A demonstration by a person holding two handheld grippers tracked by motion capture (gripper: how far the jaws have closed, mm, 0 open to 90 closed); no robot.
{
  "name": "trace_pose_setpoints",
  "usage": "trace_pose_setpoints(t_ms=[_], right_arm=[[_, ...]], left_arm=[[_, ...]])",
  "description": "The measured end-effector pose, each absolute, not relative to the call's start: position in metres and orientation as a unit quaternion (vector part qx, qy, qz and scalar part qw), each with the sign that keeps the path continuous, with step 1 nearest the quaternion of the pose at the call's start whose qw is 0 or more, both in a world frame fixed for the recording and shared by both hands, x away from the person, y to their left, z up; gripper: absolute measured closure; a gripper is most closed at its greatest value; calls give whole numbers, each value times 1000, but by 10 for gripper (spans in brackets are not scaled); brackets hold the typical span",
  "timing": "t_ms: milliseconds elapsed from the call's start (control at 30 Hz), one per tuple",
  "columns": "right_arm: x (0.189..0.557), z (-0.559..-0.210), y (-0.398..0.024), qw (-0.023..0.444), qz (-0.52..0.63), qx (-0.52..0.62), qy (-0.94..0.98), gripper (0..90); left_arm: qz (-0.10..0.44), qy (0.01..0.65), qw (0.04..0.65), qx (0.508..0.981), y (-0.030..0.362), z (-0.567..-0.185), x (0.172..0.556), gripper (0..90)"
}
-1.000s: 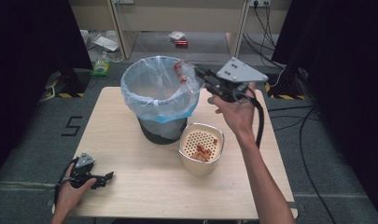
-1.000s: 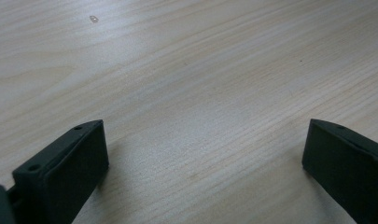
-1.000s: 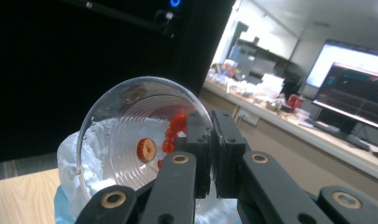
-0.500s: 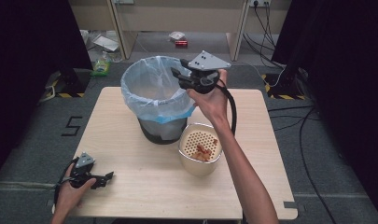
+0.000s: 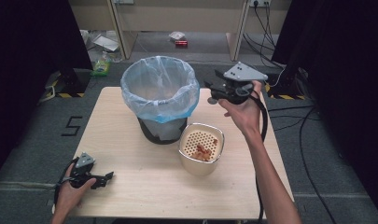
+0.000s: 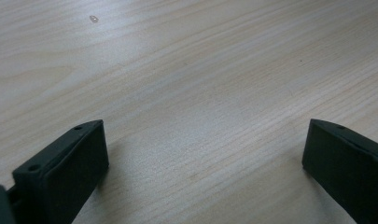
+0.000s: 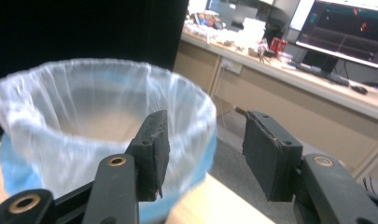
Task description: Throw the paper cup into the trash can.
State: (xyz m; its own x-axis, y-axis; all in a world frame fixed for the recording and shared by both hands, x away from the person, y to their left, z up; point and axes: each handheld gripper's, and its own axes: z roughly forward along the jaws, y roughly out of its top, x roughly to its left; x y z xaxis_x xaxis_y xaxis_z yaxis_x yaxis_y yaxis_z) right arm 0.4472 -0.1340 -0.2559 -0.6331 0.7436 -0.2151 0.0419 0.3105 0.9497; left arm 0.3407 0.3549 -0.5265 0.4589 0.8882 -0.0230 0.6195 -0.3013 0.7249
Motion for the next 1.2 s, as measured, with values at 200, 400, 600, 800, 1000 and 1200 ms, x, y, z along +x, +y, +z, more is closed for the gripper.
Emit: trace_pose_setpoints(t_ms=[200,400,600,800,1000,1200], right_arm=[[435,-291,-158,320,498,288,753,481],[427,-344,-188,295,465,323,770,453],[421,-375,-210,283,452,354,768,412],[411,-414,-227,266,426,380,777,389],[398,-449,-237,243,400,398,789,364],[386,-472,-241,229,372,404,804,349]], left_arm=[[197,482,342,782,355,-526,341,0],[197,482,342,782,355,-526,341,0],[197,482,342,782,355,-527,340,0],[197,483,342,782,355,-527,340,0],[197,483,343,781,355,-527,340,0],[197,483,343,781,355,-527,340,0]])
